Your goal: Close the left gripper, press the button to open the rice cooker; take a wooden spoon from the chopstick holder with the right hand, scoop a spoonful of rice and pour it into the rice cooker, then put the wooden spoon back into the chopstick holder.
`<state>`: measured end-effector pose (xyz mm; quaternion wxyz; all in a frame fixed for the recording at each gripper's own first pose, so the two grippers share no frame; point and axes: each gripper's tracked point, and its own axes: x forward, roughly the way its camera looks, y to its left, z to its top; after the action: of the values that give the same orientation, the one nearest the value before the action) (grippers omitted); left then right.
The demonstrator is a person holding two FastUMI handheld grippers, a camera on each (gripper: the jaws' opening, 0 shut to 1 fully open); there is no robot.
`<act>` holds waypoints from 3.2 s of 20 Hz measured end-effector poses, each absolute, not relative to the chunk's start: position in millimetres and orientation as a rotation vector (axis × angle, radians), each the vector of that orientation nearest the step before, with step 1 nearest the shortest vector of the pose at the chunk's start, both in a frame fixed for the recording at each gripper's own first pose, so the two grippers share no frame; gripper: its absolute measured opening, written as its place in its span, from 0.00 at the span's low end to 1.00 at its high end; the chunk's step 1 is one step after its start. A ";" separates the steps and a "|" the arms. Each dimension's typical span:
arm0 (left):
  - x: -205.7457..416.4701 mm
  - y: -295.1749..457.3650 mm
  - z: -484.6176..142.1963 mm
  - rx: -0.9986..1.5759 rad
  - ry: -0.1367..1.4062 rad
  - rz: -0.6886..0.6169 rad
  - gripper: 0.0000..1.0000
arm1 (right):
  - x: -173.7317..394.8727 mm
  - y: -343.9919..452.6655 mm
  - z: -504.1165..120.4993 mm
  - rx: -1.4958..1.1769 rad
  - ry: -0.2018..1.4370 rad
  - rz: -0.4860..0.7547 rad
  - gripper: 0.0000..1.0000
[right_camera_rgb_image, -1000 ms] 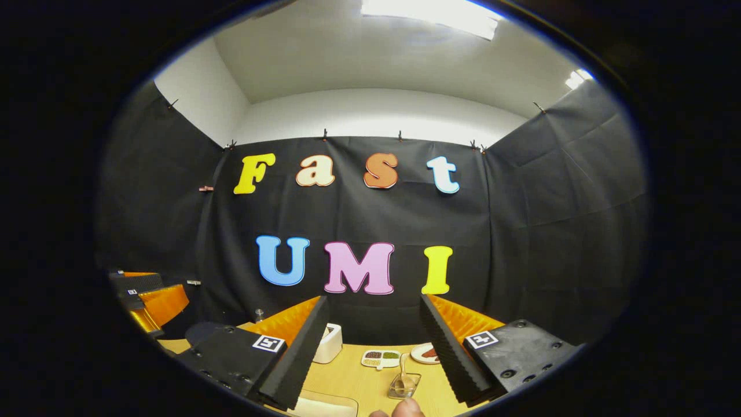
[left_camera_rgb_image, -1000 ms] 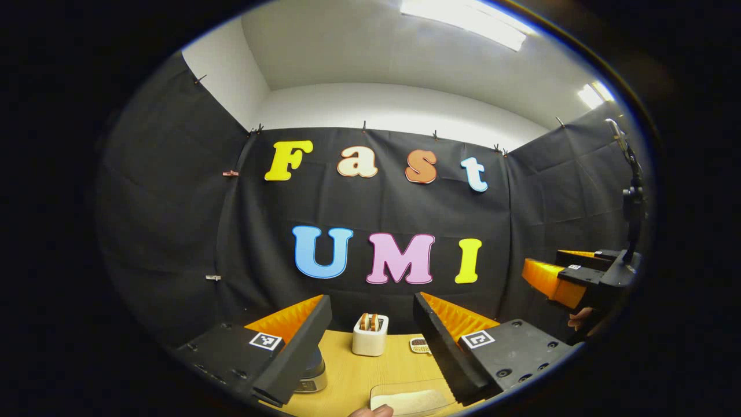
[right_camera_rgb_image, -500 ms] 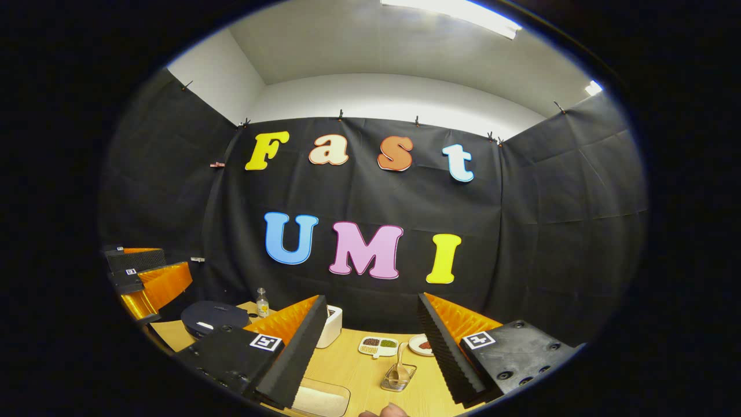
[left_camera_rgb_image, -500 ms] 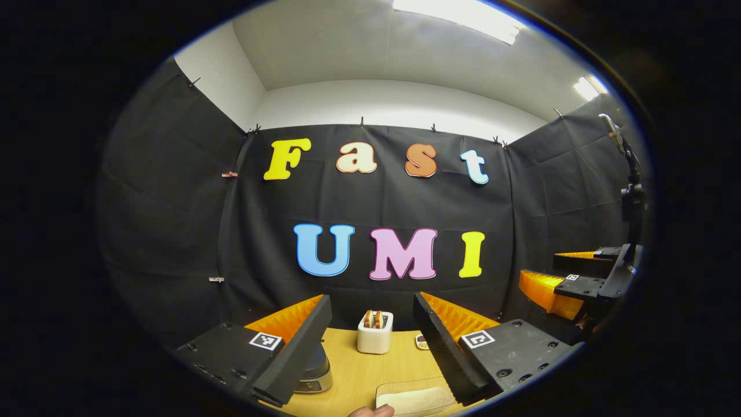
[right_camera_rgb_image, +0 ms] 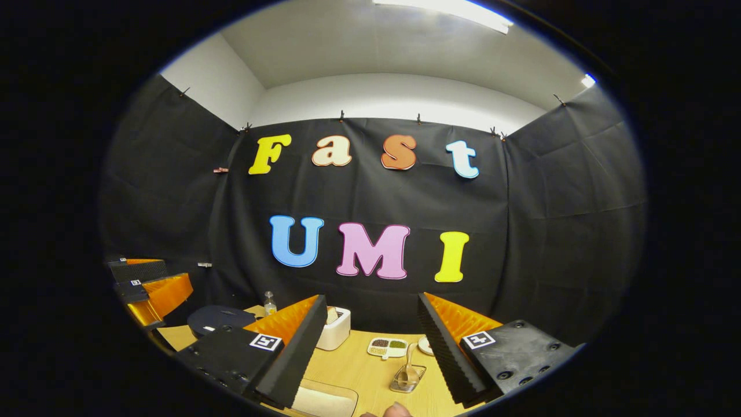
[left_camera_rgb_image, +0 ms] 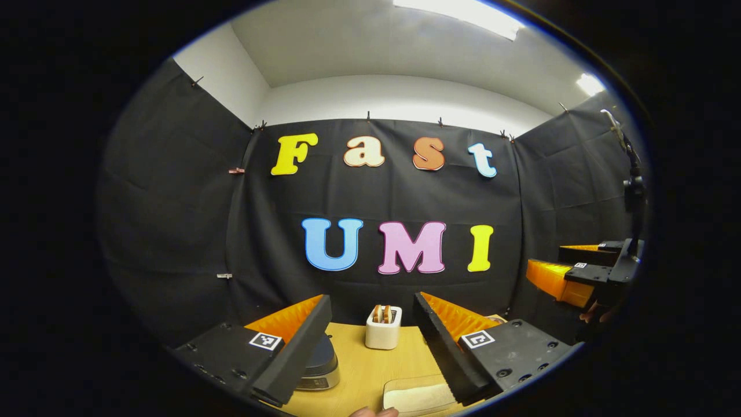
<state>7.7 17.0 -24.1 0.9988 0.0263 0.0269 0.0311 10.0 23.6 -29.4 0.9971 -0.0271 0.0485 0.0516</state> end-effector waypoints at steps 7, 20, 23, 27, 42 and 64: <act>8.8 39.1 -41.8 0.051 0.085 0.109 0.94 | 19.8 52.5 -44.5 -0.047 0.134 0.167 0.98; 47.5 143.2 -152.5 0.084 0.295 0.258 0.60 | 13.5 95.4 -51.5 -0.083 0.151 0.255 0.98; 64.2 165.8 -180.7 0.110 0.352 0.296 0.46 | 15.9 96.7 -54.9 -0.086 0.158 0.256 0.98; 85.4 191.3 -229.0 0.135 0.477 0.338 0.27 | 15.3 102.5 -58.2 -0.093 0.169 0.264 0.98; 92.5 216.5 -306.5 0.033 0.733 0.409 0.07 | 8.3 100.4 -64.5 -0.089 0.188 0.261 0.98; 46.7 147.8 -158.4 0.083 0.346 0.219 0.18 | 24.5 38.8 -91.6 -0.136 0.235 0.143 0.97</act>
<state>46.7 147.8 -158.4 0.9783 0.0414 0.1717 0.1085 24.5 38.8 -91.6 0.9882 -0.0677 0.1170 0.0713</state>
